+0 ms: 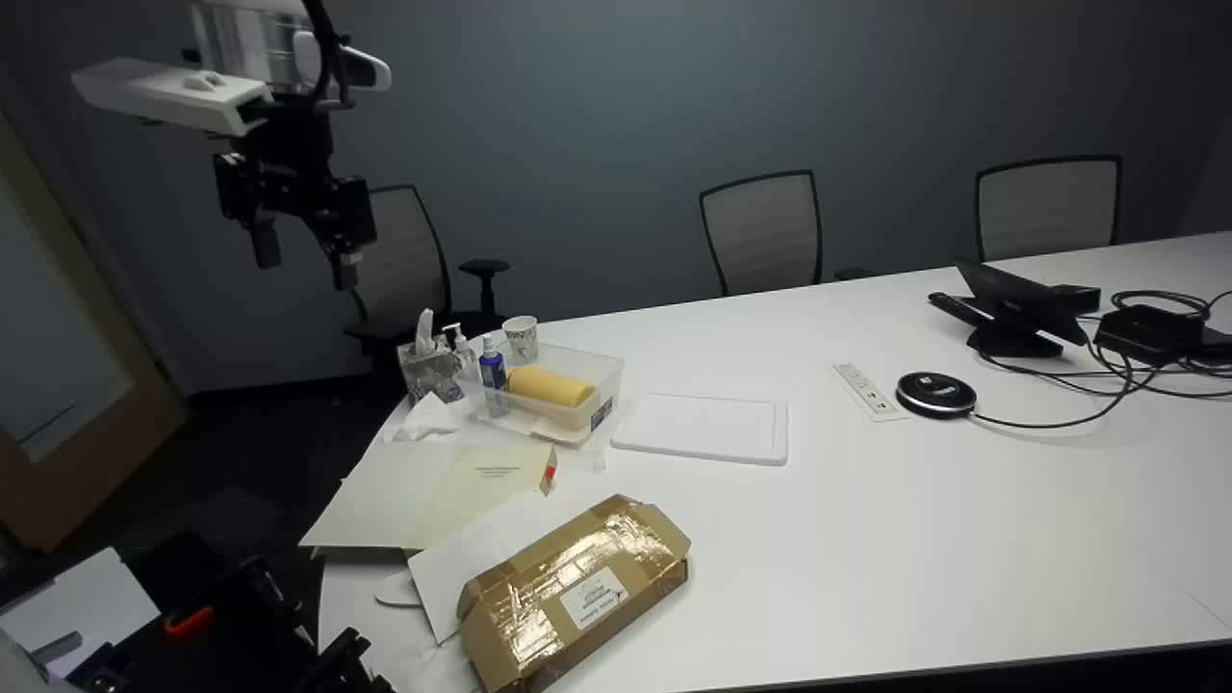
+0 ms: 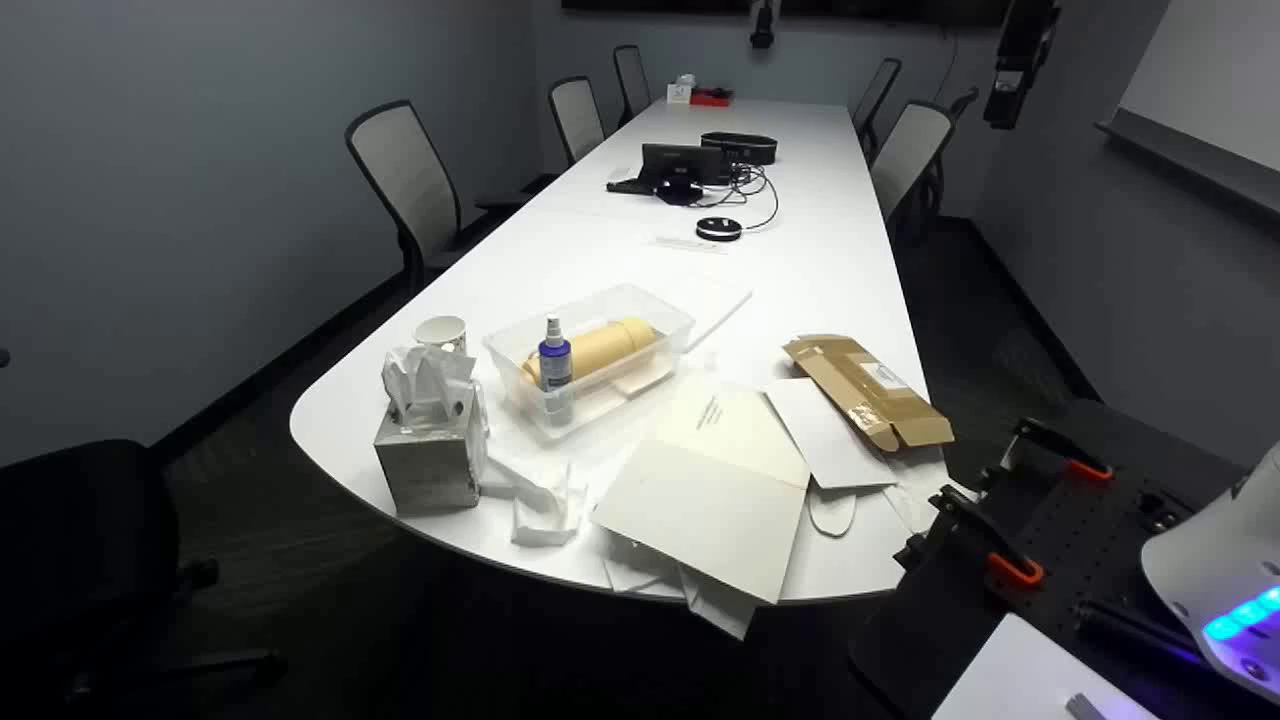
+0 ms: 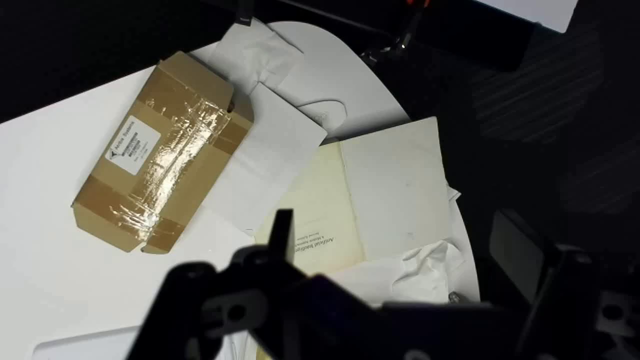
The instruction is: Close the blue book
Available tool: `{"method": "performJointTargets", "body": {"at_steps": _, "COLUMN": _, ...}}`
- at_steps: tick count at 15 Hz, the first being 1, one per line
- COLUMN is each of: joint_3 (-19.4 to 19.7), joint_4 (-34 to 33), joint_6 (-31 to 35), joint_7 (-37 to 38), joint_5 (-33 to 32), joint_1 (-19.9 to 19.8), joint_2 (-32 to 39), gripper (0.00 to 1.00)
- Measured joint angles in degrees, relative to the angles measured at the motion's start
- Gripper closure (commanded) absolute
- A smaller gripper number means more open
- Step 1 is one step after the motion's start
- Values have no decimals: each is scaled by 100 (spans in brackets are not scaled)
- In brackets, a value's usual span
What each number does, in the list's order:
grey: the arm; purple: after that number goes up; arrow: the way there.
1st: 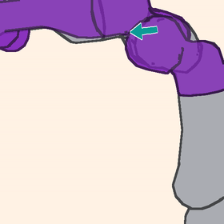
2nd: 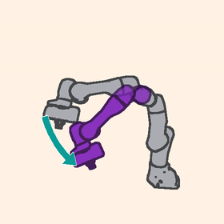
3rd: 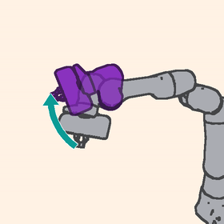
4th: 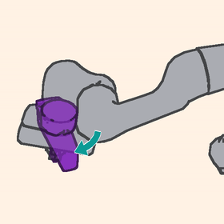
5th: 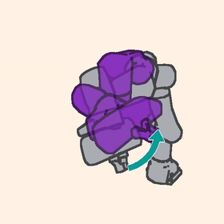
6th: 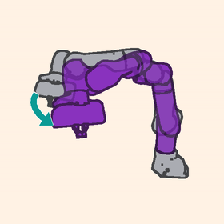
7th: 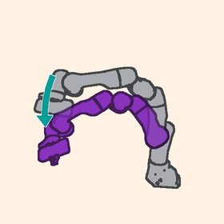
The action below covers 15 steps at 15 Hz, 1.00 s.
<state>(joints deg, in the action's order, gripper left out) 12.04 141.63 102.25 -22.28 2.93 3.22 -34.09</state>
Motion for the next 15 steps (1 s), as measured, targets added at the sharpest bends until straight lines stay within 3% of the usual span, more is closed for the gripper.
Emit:
{"method": "performJointTargets", "body": {"at_steps": 11, "joint_3": -70, "joint_4": 0, "joint_6": 9, "joint_7": 33, "joint_5": 0, "joint_1": -17, "joint_2": 18, "gripper": 0}}
{"method": "performJointTargets", "body": {"at_steps": 15, "joint_3": -761, "joint_4": -55, "joint_6": 110, "joint_7": 524, "joint_5": -179, "joint_1": -3, "joint_2": 240, "gripper": 0}}
